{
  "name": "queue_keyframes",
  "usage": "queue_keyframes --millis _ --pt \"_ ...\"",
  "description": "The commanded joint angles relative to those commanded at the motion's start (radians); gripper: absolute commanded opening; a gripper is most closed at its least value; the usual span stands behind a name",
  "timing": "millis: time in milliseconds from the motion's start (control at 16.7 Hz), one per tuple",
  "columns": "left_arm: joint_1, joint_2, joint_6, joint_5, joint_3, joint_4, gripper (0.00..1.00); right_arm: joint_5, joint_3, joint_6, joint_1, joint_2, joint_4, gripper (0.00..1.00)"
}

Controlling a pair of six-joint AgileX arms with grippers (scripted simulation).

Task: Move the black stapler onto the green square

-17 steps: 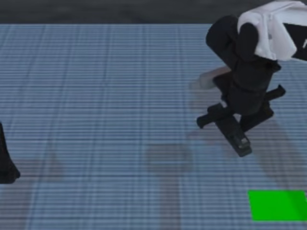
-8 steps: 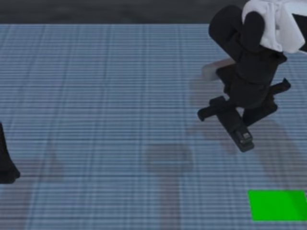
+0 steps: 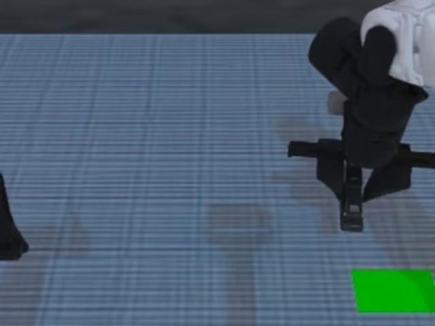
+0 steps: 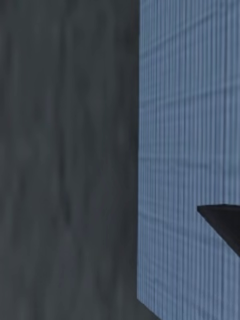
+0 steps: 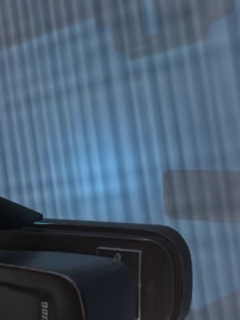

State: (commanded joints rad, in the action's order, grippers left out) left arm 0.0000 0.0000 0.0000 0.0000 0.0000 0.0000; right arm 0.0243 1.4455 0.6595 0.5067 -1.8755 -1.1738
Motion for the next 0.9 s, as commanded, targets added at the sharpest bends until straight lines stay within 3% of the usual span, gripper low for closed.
queue_keyframes --millis 540,720,900 --pt "0.0 0.0 0.0 0.0 0.0 0.0 1.0 0.039 -0.266 0.992 0.003 0.25 -0.007 0.0" --pt "0.0 0.0 0.0 0.0 0.0 0.0 1.0 0.05 -0.346 1.228 0.0 0.339 0.006 0.0" --pt "0.0 0.0 0.0 0.0 0.0 0.0 1.0 0.057 -0.403 1.369 -0.005 0.409 0.022 0.0"
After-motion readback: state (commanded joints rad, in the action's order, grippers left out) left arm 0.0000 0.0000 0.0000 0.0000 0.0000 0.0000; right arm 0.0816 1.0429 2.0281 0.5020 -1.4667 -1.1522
